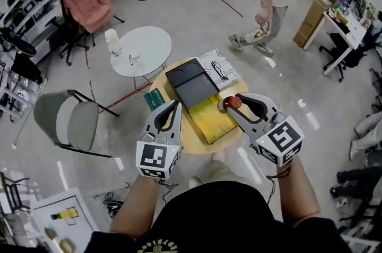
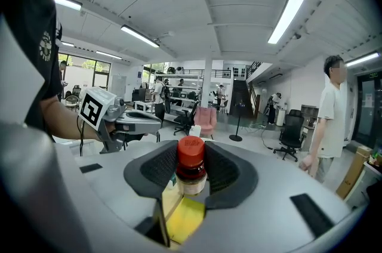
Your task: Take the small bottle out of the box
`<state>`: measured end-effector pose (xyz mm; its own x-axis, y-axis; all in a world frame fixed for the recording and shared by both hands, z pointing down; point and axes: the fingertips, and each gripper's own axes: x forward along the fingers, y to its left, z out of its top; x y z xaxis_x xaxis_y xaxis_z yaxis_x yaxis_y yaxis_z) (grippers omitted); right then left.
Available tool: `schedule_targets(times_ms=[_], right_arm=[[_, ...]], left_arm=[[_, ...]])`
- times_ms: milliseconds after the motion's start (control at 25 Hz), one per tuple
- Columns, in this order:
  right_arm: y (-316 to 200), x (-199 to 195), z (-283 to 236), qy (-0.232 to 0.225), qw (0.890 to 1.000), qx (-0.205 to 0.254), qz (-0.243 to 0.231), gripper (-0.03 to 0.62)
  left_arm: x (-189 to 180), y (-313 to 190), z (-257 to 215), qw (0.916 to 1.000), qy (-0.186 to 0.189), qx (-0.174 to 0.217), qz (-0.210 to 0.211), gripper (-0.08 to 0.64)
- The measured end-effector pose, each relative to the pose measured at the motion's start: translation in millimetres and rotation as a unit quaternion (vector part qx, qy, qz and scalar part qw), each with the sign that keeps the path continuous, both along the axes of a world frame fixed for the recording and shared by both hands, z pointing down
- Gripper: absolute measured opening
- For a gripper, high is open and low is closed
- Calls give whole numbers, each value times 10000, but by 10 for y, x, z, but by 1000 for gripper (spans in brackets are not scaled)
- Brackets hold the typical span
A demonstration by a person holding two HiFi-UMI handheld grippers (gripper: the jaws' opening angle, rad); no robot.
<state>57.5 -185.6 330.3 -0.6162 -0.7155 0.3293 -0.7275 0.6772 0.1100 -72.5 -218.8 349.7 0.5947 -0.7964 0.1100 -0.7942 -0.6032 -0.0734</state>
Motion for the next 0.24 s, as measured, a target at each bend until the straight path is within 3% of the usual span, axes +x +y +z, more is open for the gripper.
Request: schedule_targets(times_ms=[240], right_arm=[[15, 20, 89, -35, 10000, -58, -26, 152]], left_arm=[[31, -3, 68, 10000, -23, -21, -2, 14]])
